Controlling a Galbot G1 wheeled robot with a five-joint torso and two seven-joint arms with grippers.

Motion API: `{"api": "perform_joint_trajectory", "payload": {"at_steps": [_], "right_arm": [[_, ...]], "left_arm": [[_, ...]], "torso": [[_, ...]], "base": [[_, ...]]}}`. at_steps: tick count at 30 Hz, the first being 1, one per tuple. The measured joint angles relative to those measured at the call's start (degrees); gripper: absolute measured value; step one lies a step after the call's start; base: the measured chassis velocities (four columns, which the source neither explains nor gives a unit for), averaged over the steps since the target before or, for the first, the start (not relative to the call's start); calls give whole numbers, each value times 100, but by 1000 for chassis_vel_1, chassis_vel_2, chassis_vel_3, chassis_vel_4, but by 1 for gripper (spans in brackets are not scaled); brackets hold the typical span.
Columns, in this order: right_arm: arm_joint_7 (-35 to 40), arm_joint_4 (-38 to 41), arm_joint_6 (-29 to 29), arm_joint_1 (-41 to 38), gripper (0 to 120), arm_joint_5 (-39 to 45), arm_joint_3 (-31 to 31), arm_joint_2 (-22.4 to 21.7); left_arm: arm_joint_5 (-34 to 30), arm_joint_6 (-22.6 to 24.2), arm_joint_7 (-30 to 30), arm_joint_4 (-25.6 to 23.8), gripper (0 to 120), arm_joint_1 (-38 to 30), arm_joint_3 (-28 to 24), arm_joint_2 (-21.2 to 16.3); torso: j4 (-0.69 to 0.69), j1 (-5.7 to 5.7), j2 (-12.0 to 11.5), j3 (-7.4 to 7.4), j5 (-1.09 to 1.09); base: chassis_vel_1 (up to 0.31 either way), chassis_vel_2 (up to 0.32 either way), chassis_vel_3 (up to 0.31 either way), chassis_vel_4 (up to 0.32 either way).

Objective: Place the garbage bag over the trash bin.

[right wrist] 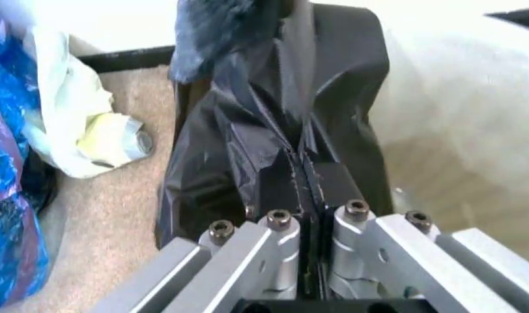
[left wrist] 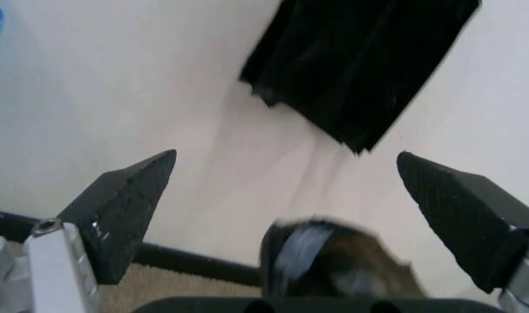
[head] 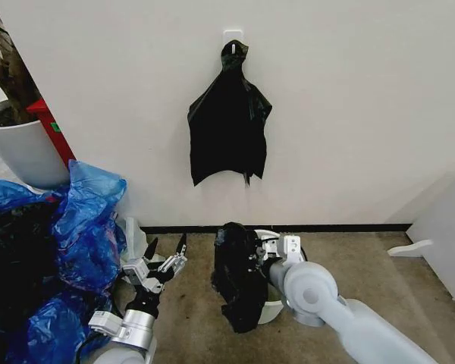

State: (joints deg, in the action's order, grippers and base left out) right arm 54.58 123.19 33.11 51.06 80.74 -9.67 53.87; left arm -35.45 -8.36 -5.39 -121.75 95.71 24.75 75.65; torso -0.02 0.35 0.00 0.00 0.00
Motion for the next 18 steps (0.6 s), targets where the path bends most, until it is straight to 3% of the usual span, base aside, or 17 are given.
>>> {"api": "perform_joint_trajectory", "payload": {"at_steps": [9,18], "right_arm": [[36,235,24,-25,0,185,16,-255],[65,95,11,146,0,179,9,-164]], "left_arm": [[502,381,-118,250,100,-412,-176,-257],[700,782,-92,416,100,-814,-345,-442]], "torso": [[0,0,0,0,-1],[1,0,0,0,0]], "base": [[0,0,0,0],[0,0,0,0]]}}
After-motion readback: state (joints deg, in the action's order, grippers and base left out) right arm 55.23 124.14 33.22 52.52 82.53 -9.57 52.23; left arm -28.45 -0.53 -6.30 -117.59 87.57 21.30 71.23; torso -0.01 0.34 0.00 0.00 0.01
